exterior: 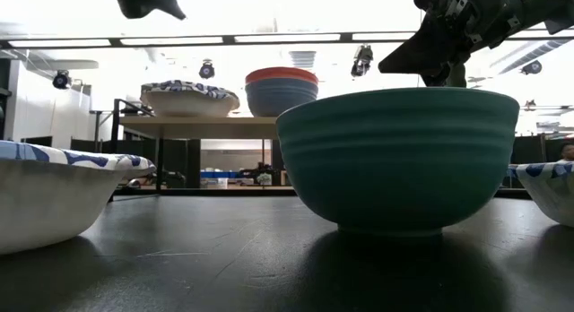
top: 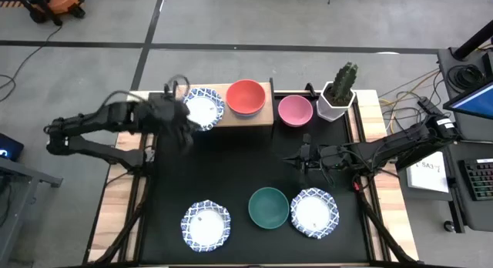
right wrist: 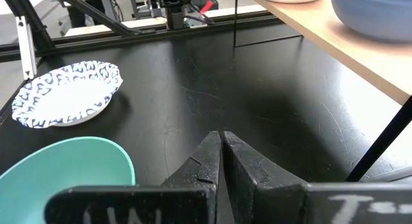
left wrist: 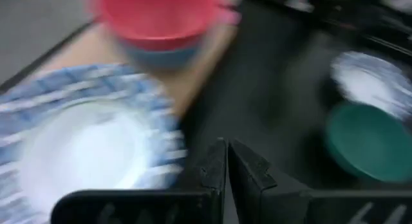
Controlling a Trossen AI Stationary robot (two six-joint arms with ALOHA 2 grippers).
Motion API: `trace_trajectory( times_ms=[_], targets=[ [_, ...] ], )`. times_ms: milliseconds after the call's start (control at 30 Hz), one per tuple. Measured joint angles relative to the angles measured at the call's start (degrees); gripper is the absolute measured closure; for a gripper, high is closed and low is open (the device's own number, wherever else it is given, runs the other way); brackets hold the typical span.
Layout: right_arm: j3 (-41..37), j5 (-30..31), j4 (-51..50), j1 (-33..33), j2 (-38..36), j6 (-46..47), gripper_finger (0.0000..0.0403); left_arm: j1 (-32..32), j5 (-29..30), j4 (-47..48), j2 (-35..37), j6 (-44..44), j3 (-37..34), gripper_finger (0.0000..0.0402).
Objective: Place and stack bowls onto a shelf
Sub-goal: Stack the white patterned bowl on top of the white patterned bowl on the shelf, then stack the green bowl on top of the orange bowl on the shelf
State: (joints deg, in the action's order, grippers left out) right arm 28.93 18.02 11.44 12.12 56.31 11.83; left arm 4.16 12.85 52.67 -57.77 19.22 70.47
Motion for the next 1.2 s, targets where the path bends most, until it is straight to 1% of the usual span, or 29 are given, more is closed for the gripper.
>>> trace_trajectory(
  times_ms=[67,133,233,367,433,600,700,800,867,933,1033,1200],
  targets=[
    [0.0,0.0,0.0,0.0,0.0,0.0,0.0394,-5.2,0.5,-2.7,-1.3,0.0,-1.6,0.0401],
    [0.0,0.0,0.0,0.0,0.0,0.0,0.0394,-9.0,2.9,-2.8,-3.2,0.0,-2.7,0.0401],
    [0.0,0.0,0.0,0.0,0.0,0.0,0.0394,-11.4,8.4,-0.7,-6.3,0.3,-4.3,0.0401],
    [0.0,0.0,0.0,0.0,0.0,0.1,0.0394,-10.3,16.0,3.0,-10.8,1.7,-5.8,0.0401],
    [0.0,0.0,0.0,0.0,0.0,0.1,0.0394,-9.0,18.7,4.6,-12.9,1.9,-5.8,0.0401],
    [0.0,0.0,0.0,0.0,0.0,0.1,0.0394,-4.1,20.4,6.1,-17.0,-1.4,-5.7,0.0401],
    [0.0,0.0,0.0,0.0,0.0,0.1,0.0394,-0.5,23.9,6.1,-18.7,-3.8,-5.7,0.0401],
    [0.0,0.0,0.0,0.0,0.0,0.3,0.0394,2.9,25.6,5.9,-19.6,-5.2,-5.7,0.0401],
    [0.0,0.0,0.0,0.0,0.0,0.8,0.0394,4.3,25.6,5.8,-19.7,-5.2,-5.7,0.0401],
    [0.0,0.0,0.0,0.0,0.0,1.1,0.0394,4.5,25.4,5.8,-19.6,-4.8,-5.7,0.0401],
    [0.0,-0.3,-0.1,0.1,0.0,1.8,0.0394,3.1,25.2,5.4,-19.0,-2.7,-5.7,0.0401],
    [0.0,-0.3,-0.1,0.4,0.0,3.9,0.0394,-2.2,25.2,4.0,-17.6,1.1,-5.7,0.0401]
  ],
)
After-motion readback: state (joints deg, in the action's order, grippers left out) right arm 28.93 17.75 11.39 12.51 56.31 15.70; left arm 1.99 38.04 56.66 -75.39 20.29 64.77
